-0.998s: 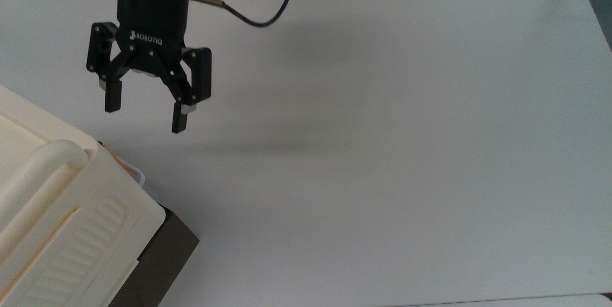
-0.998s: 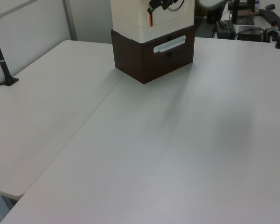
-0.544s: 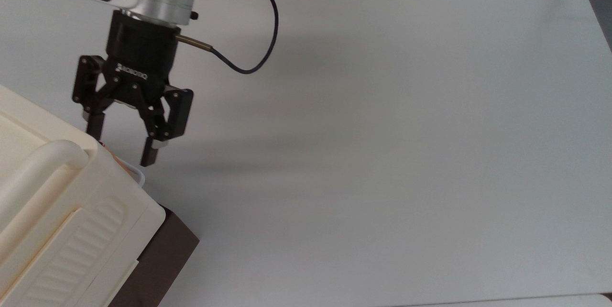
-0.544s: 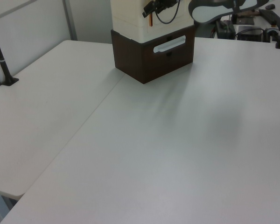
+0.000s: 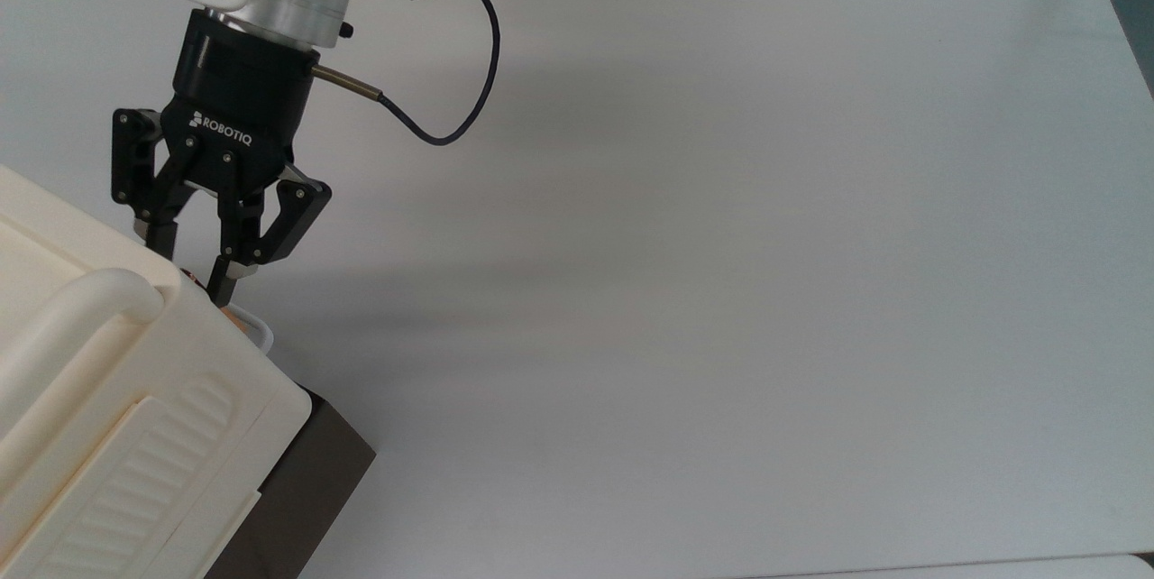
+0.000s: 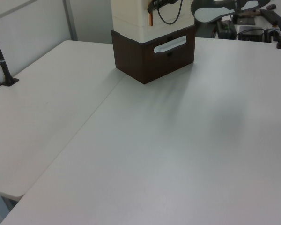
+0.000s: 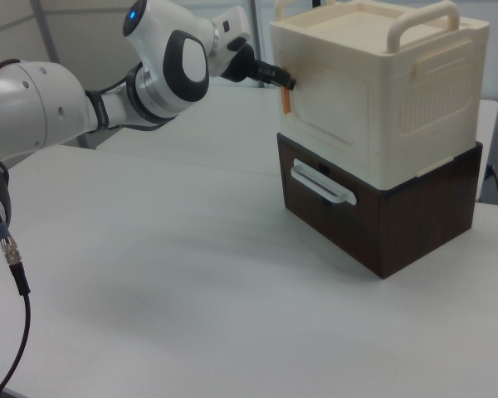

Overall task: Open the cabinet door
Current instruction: 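Pull the gripped door edge outward, swinging the door open on its hinge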

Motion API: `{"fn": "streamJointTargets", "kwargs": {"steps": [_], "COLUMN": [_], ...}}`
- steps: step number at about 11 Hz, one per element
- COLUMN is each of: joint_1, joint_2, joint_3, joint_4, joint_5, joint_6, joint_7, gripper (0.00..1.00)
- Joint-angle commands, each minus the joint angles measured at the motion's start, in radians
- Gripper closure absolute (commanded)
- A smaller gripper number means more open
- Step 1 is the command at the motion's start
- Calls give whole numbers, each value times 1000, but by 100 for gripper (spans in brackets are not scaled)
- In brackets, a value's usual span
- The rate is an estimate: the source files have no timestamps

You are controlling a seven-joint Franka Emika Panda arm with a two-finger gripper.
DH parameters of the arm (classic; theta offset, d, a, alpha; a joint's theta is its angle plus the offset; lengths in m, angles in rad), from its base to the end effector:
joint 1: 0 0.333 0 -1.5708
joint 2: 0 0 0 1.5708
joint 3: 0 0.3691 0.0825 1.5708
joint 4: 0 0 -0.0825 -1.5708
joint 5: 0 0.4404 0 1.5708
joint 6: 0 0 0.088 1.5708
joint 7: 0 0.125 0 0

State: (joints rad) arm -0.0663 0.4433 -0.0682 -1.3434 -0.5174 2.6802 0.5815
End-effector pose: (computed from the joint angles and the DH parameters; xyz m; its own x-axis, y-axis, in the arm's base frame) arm 0.8280 -0.0869 0.6049 0.5450 -0.1540 0.8242 -0.3634 -0.9292 0.0667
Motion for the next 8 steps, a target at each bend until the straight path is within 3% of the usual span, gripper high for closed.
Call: {"fn": "streamJointTargets", "kwargs": {"steps": [1,5,8], "joint_1": [7,5,14], "joint_2": [12,-61,-103], "joint_3": [-18,-13,-2], "joint_4": [20,-40,-103], "joint_5": [-24,23,180], "joint_6": [10,3,-38], "joint_7": [26,29,18], "gripper": [86,96,98]}}
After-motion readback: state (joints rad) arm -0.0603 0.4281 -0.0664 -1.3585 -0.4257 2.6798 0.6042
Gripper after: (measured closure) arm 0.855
